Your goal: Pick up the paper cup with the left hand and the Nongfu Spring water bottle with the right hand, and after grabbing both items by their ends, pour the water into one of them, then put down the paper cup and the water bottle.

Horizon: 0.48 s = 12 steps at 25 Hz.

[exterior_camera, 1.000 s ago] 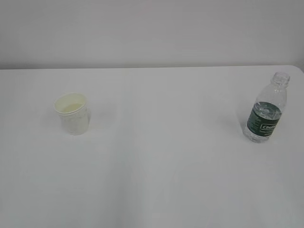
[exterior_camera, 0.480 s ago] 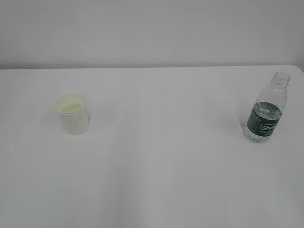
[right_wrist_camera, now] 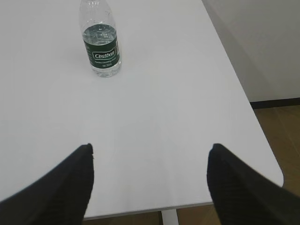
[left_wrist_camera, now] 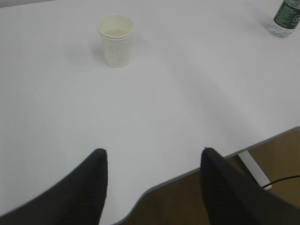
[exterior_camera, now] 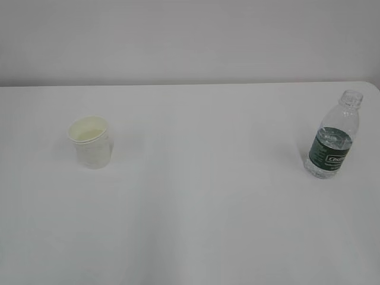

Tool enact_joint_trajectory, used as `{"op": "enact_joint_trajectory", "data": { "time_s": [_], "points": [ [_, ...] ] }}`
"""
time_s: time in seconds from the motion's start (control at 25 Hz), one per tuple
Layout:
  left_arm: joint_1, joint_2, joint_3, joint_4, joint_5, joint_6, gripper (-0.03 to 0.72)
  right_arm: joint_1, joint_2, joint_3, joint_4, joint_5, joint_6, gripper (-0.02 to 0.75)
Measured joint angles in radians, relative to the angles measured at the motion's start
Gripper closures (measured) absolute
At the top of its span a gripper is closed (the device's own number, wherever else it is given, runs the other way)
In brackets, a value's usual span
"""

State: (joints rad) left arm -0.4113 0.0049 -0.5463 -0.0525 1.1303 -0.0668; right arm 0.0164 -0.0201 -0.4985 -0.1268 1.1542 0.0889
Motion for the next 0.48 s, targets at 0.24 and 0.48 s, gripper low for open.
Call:
{"op": "enact_joint_trajectory", "data": {
  "time_s": [0.24, 0.48],
  "points": [
    [0.000, 0.000, 0.000, 0.002, 0.000, 0.000, 0.244, 0.000, 0.000, 0.000, -0.002, 0.000, 0.000, 0.166],
    [0.000, 0.000, 0.000, 0.002, 0.000, 0.000, 0.247, 0.000, 0.000, 0.000, -0.002, 0.000, 0.000, 0.166]
  ]
}}
